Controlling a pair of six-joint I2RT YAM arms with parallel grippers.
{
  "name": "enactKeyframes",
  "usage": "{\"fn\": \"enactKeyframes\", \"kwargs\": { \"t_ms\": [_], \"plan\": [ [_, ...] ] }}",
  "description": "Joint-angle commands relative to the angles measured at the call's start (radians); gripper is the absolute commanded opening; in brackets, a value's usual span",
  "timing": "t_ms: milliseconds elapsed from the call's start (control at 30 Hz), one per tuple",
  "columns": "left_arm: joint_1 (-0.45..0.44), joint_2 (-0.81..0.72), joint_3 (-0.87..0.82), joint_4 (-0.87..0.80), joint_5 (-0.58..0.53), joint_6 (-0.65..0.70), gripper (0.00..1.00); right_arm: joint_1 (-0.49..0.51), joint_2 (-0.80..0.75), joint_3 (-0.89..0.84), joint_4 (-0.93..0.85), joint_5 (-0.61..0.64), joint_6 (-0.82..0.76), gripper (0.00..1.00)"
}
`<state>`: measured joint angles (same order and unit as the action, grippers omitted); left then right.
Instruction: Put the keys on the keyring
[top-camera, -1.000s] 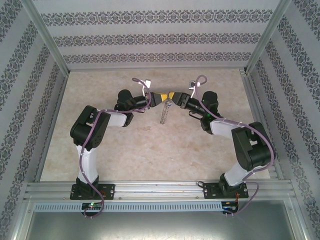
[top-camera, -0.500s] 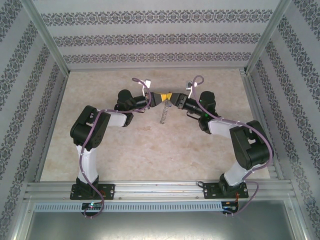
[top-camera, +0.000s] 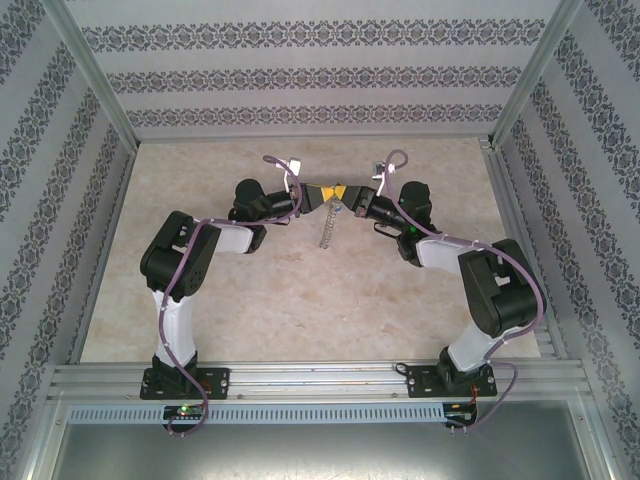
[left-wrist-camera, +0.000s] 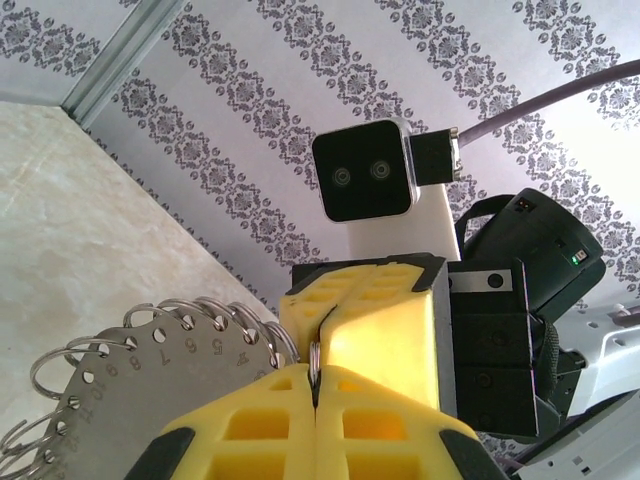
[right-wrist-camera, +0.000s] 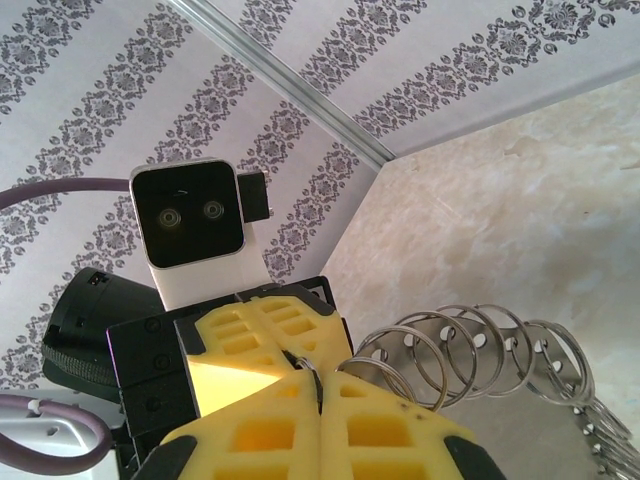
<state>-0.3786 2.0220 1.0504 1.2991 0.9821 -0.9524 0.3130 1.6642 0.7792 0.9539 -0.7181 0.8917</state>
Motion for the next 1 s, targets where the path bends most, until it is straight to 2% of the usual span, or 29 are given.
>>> {"fn": "enactKeyframes", "kwargs": {
  "t_ms": [0,233,467,800,967],
  "plan": [
    [0.003,-0.069,-0.006,0.032,0.015,0.024,0.17,-0.024,0.014,0.045,0.039,-0.065,-0.025,0.00],
    [0.061,-0.107,-0.012,0.042,0.023,-0.009,0.26,-0.066,-0.012,0.073,-0.037,-0.185,-0.144,0.00],
    [0.073,-0.146,0.024,-0.088,0.064,0.033,0.30,-0.081,-0.037,0.092,-0.081,-0.246,-0.254,0.00],
    [0.070,-0.137,0.100,-0.337,0.157,0.103,0.31,-0.083,-0.011,0.120,-0.056,-0.313,-0.244,0.00],
    [0.064,-0.128,0.112,-0.355,0.188,0.103,0.31,-0.082,-0.006,0.125,-0.064,-0.330,-0.244,0.00]
  ]
}}
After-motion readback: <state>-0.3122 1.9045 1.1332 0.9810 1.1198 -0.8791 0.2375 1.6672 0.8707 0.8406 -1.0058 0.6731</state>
